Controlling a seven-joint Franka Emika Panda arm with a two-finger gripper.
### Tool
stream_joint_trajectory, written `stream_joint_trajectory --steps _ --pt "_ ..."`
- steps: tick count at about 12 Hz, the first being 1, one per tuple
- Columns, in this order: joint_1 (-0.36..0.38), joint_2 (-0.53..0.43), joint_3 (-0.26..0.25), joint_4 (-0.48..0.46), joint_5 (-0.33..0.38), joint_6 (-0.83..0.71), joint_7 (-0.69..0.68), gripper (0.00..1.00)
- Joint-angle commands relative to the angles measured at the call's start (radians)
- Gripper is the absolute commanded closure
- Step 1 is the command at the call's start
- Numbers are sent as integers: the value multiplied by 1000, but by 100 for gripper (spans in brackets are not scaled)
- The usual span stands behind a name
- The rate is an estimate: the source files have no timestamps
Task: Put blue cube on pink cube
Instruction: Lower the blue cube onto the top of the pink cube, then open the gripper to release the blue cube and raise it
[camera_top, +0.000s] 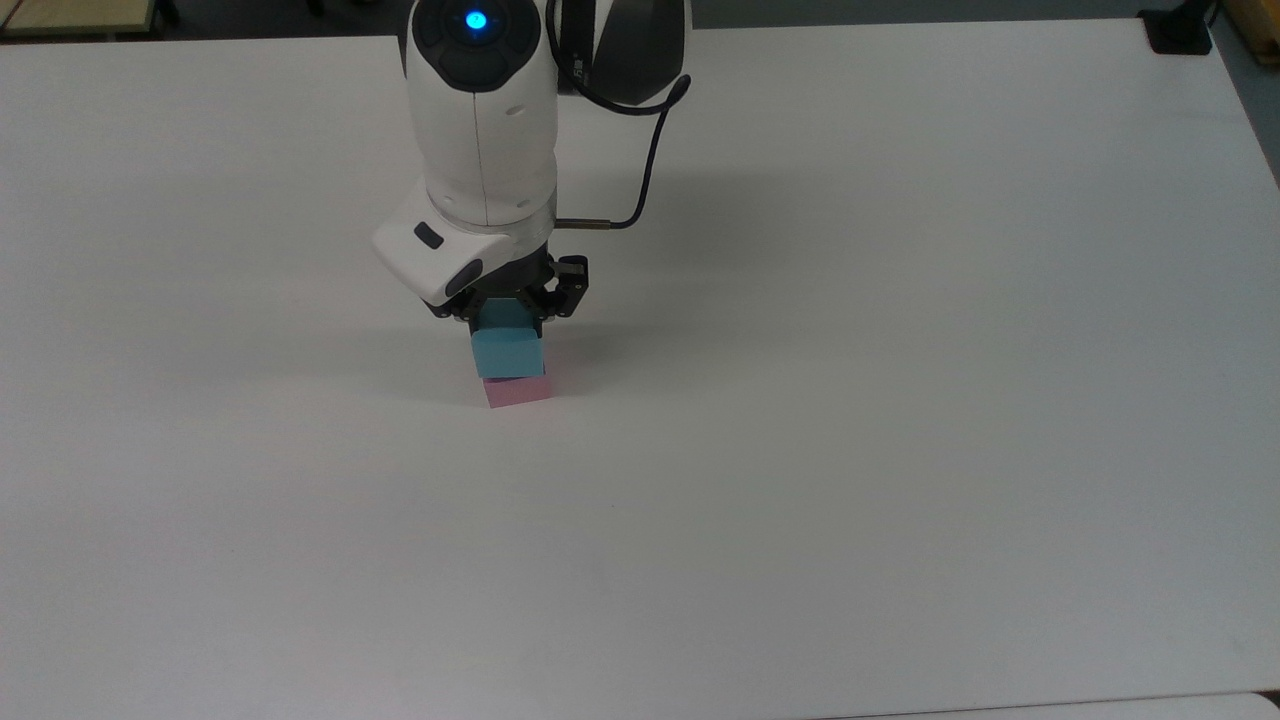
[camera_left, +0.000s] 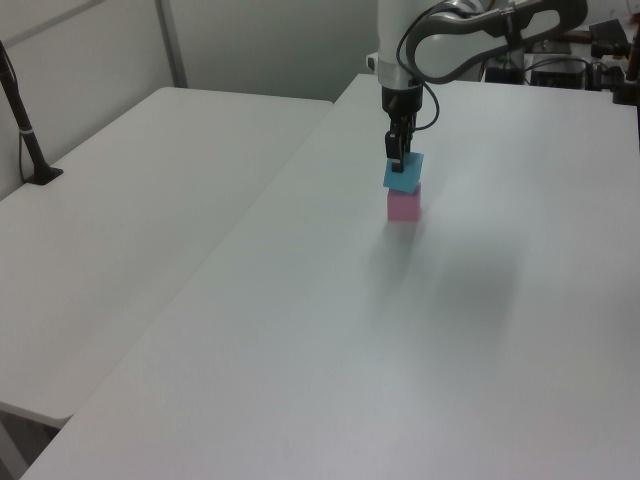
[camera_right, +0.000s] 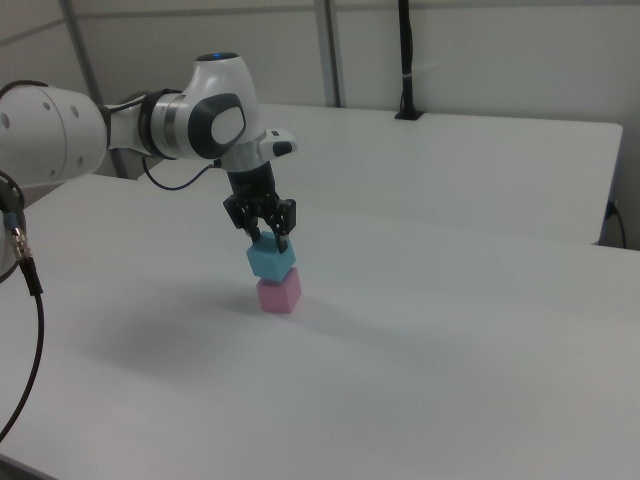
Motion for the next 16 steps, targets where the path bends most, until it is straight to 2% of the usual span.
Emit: stream_joint_trajectory --steps 1,2,4,5,7,10,12,16 --pt "7 7 -2 12 4 12 18 64" --pt "7 7 -2 12 1 12 17 51" --pt "7 7 -2 10 -16 12 18 14" --pt "10 7 -2 9 -30 12 20 1" --pt "20 7 -2 7 -53 12 20 0" --pt "19 -22 -16 9 -43 -3 24 0" --pt "10 -118 -31 15 -39 -118 90 0" --pt "-27 -333 -28 13 -39 -353 138 0"
